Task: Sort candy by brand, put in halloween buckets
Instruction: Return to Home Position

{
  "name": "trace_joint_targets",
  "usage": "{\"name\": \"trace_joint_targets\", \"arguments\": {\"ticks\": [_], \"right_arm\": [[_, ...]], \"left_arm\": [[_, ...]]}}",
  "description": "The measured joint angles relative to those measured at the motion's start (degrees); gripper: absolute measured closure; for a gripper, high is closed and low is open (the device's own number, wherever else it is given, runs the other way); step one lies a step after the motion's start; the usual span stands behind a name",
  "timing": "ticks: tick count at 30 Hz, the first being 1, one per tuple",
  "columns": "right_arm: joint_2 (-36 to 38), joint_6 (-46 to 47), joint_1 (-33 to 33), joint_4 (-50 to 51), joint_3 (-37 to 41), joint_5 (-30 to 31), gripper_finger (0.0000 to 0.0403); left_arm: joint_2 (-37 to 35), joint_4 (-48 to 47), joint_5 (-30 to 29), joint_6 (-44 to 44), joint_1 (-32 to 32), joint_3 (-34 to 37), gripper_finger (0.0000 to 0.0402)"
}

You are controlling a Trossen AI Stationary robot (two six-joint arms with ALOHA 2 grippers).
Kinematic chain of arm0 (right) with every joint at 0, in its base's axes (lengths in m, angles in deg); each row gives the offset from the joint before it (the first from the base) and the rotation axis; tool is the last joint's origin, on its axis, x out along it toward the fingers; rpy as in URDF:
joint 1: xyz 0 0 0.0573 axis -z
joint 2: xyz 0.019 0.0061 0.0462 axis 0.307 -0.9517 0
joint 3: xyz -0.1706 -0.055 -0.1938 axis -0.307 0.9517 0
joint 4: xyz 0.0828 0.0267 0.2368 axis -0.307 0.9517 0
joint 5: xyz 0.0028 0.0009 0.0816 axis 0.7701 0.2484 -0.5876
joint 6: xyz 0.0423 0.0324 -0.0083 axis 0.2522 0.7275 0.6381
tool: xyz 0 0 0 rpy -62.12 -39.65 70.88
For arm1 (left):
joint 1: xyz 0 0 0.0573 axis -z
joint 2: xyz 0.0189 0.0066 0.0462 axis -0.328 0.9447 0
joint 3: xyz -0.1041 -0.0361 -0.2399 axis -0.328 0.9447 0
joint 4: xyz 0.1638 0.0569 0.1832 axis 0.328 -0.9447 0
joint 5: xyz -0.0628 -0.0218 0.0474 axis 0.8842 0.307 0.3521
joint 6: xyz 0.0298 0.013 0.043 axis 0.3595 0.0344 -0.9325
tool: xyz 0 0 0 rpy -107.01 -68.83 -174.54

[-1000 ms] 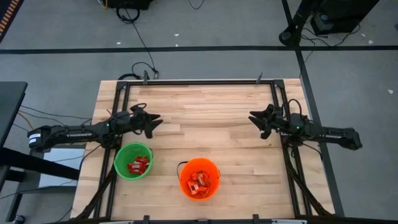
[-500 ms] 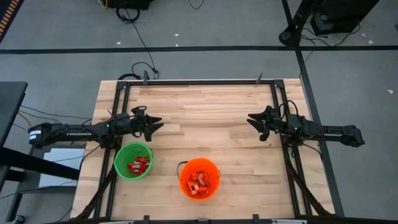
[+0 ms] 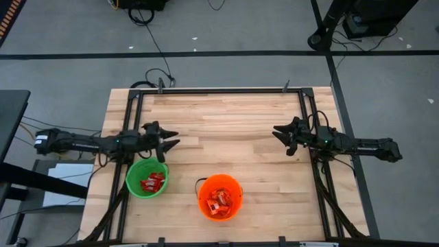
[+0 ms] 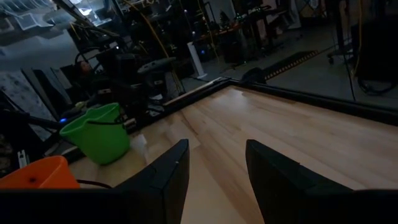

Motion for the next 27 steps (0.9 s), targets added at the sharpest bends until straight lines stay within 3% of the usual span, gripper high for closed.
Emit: {"name": "trace_joint_targets", "arguments": {"ticks": [18, 27], "right_arm": [[0.0, 0.3, 0.0, 0.0, 0.0, 0.2, 0.0233], [0.0, -0.8, 0.0, 0.0, 0.0, 0.4, 0.0233]], "left_arm": [[-26.8, -21.2, 6.6, -0.2, 1.2, 0.0, 0.0199], [-26.8, -21.9, 7.5, 0.0, 1.5, -0.1, 0.0199]]}}
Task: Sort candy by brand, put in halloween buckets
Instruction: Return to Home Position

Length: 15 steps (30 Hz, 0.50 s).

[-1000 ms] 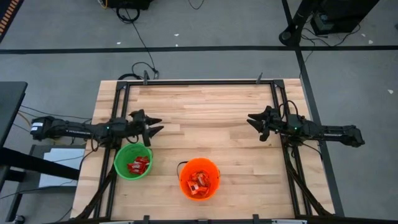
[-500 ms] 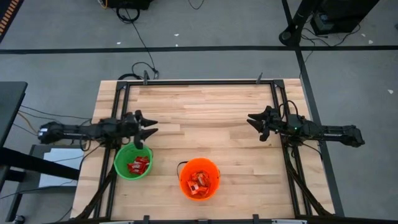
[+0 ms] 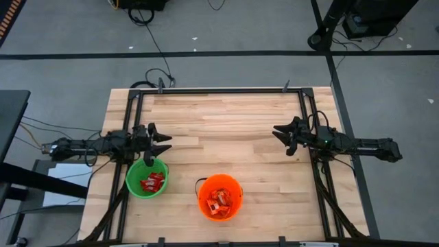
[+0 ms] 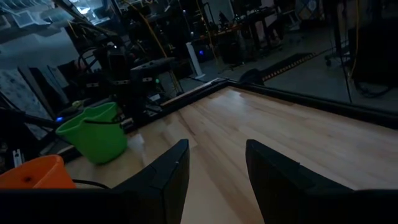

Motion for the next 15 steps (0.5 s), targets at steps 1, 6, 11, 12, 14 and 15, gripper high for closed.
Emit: {"name": "trace_joint_targets", "arguments": {"ticks": [1, 6, 11, 12, 14, 15], "right_arm": [[0.0, -0.3, 0.0, 0.0, 0.0, 0.0, 0.0233], [0.0, -0.8, 0.0, 0.0, 0.0, 0.0, 0.0233], [0.0, -0.7, 0.0, 0.1, 0.0, -1.8, 0.0233], [0.0, -0.7, 0.0, 0.2, 0.0, -2.3, 0.0233], [0.0, -1.1, 0.0, 0.3, 0.0, -4.3, 0.0233], [0.0, -1.8, 0.0, 0.3, 0.0, -5.5, 0.0233]], "left_arm": [[0.0, 0.0, 0.0, 0.0, 0.0, 0.0, 0.0199], [0.1, -0.2, 0.0, 2.7, 0.0, 0.0, 0.0199], [0.3, -0.3, 0.0, 5.4, 0.0, 0.0, 0.0199], [0.4, -0.3, 0.0, 6.1, 0.0, 0.0, 0.0199], [0.4, -0.2, 0.0, 6.7, 0.0, 0.0, 0.0199], [0.4, 0.0, 0.0, 6.5, 0.0, 0.0, 0.0199]]}}
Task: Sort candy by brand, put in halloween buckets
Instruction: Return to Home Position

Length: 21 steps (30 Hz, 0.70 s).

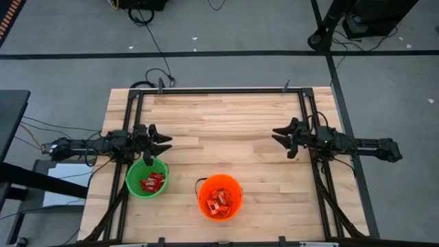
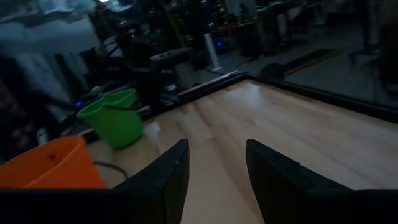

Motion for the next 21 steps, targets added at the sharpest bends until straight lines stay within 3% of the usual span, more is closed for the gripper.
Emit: {"name": "trace_joint_targets", "arguments": {"ticks": [6, 21], "right_arm": [[0.0, -0.1, 0.0, -0.2, 0.0, -3.6, 0.0233], [0.0, -0.1, 0.0, -0.3, 0.0, -3.5, 0.0233]], "left_arm": [[0.0, 3.6, -0.2, -0.5, 0.0, 0.0, 0.0199], [0.0, 5.7, -0.1, -0.6, 0.0, 0.0, 0.0199]]}}
